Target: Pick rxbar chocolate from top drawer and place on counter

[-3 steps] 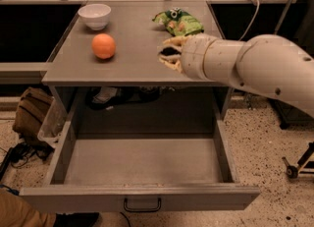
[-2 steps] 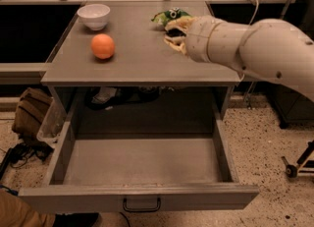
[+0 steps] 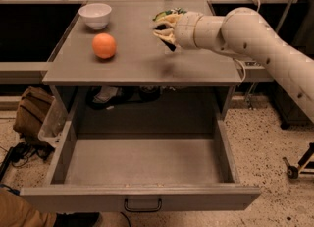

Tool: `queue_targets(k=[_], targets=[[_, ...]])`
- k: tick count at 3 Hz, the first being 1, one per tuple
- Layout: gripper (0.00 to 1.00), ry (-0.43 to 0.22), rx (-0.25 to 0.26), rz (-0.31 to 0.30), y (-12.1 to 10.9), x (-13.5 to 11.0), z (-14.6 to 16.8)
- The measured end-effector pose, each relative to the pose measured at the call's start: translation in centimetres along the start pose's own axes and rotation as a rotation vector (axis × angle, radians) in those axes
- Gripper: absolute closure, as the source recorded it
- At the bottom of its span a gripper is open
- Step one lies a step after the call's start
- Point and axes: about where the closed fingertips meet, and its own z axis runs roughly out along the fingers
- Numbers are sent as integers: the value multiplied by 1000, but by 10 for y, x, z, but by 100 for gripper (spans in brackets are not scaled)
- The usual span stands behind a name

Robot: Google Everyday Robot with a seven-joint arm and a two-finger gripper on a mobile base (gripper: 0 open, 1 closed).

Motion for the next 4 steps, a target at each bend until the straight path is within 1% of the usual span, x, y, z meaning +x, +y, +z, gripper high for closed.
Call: queue_targets(k=[1,2,3,4], targets=[[100,-26,-142,43,17,7,30],[100,-60,-225,65,37,-5,22],[82,-60,-230,64,39,-5,25],[58,-60,-229,64,39,-5,25]])
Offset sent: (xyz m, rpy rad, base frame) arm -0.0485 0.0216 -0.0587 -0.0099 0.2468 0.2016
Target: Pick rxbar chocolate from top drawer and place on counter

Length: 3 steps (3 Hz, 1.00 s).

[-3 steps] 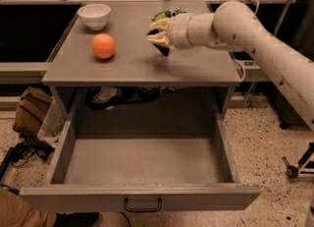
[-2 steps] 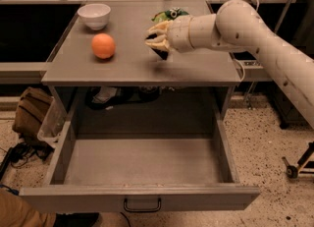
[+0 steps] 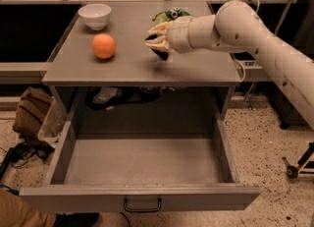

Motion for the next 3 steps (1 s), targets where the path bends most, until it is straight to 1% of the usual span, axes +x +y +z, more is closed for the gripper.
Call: queue_targets(k=[2,3], targets=[[10,0,0,0,0,0,0],[0,0,0,0,0,0,0]])
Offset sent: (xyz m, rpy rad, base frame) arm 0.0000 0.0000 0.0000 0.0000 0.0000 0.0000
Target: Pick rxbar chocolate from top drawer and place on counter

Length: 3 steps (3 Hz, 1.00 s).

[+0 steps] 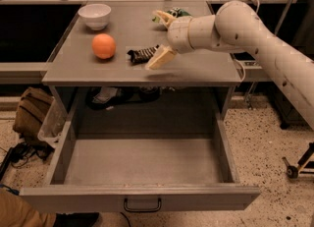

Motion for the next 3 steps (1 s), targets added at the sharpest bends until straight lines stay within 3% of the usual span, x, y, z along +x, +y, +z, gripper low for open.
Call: queue_targets(k=[2,3], targets=[[0,31,6,17,-5,-1,-11],[0,107,65,15,-40,-9,-73]])
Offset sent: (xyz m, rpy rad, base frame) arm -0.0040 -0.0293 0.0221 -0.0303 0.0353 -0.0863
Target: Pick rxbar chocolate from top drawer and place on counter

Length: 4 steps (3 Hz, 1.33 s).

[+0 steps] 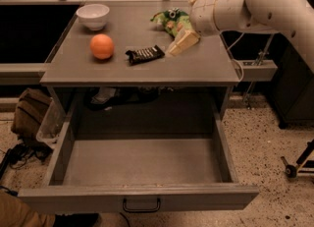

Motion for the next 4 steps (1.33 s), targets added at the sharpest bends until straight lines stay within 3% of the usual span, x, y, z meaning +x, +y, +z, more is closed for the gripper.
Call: queue_targets(k=[1,2,3,4], targets=[[0,69,109,-20,-42,-7,-85],[0,172,225,7,-68,4,-171],[0,266,331,41,-74,7,-245],[0,340,398,7,-69,-16,-310]])
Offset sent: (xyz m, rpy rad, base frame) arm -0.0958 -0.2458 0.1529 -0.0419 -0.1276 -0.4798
